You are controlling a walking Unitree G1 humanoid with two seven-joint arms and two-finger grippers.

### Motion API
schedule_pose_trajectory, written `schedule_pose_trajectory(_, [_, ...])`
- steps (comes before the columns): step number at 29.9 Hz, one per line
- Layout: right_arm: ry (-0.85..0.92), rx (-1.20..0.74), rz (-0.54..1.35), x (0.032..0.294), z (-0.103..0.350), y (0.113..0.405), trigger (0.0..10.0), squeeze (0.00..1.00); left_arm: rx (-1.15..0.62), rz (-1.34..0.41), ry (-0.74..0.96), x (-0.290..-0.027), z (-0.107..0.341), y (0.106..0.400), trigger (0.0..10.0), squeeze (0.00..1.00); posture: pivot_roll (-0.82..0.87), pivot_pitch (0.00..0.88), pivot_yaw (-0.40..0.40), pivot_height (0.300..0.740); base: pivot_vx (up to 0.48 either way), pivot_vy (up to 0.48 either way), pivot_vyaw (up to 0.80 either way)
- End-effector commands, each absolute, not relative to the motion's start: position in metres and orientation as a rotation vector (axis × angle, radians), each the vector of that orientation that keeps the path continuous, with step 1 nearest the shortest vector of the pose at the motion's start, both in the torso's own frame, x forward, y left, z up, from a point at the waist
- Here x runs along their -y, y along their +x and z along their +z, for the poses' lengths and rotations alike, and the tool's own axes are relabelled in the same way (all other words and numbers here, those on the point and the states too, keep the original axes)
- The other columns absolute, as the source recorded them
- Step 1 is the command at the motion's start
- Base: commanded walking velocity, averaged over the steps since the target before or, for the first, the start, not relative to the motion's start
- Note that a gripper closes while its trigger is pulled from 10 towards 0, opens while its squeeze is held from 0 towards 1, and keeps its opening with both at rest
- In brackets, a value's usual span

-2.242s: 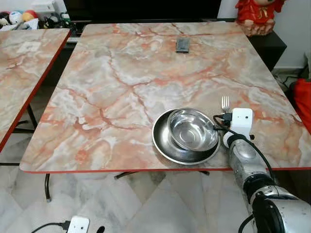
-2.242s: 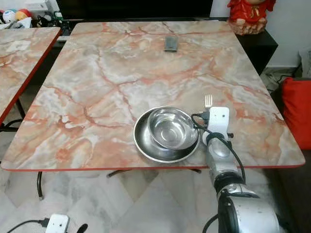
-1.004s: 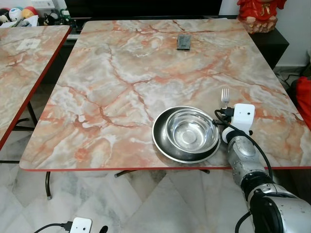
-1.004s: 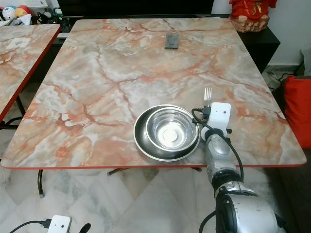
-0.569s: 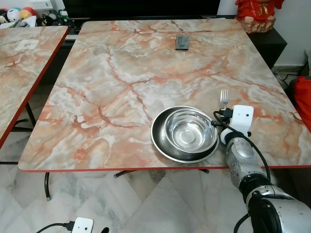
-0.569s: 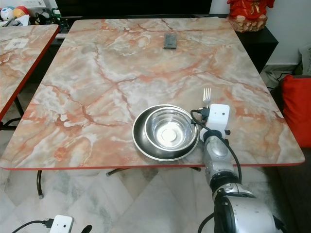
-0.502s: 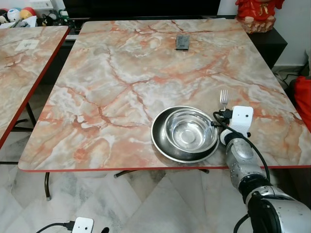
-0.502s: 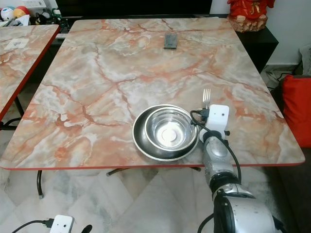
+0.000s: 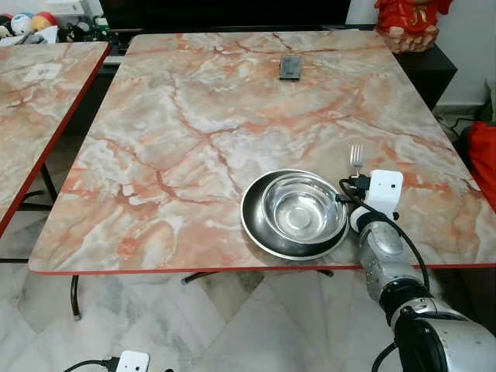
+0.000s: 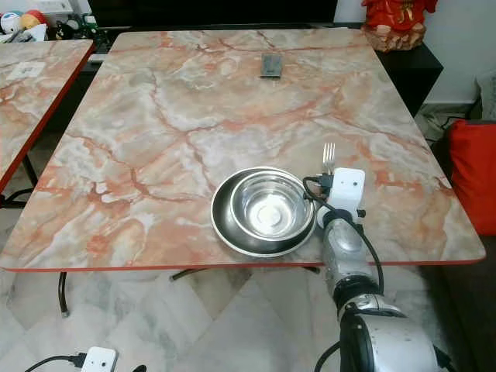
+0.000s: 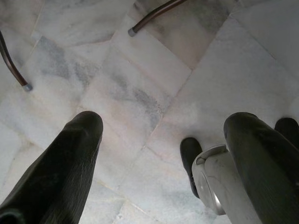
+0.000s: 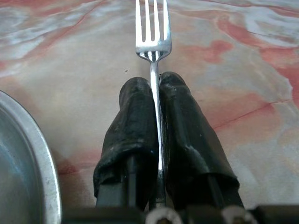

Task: Setting the table

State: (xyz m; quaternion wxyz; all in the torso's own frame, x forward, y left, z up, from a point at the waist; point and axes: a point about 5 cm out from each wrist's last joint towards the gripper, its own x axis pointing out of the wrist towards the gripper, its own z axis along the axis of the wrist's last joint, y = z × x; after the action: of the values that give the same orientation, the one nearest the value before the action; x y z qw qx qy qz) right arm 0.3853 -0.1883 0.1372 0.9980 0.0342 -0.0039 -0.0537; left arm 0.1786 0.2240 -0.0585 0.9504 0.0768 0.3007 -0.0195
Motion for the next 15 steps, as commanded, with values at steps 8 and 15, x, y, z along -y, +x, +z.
schedule_pose_trajectory(8, [0.072,0.032,-0.119,0.1908,0.1398,0.3847,10.0,0.75,-0.664,-0.036,0.163,-0.2276,-0.0656,0.1683,10.0,0.00,0.12,0.206,0.028,0.740,0.000,0.000,0.00])
schedule_pose_trajectory(15, [0.067,0.022,-0.119,0.1911,0.1382,0.3843,10.0,0.49,-0.679,-0.033,0.163,-0.2284,-0.0672,0.1679,10.0,0.00,0.12,0.203,0.028,0.740,0.000,0.000,0.00])
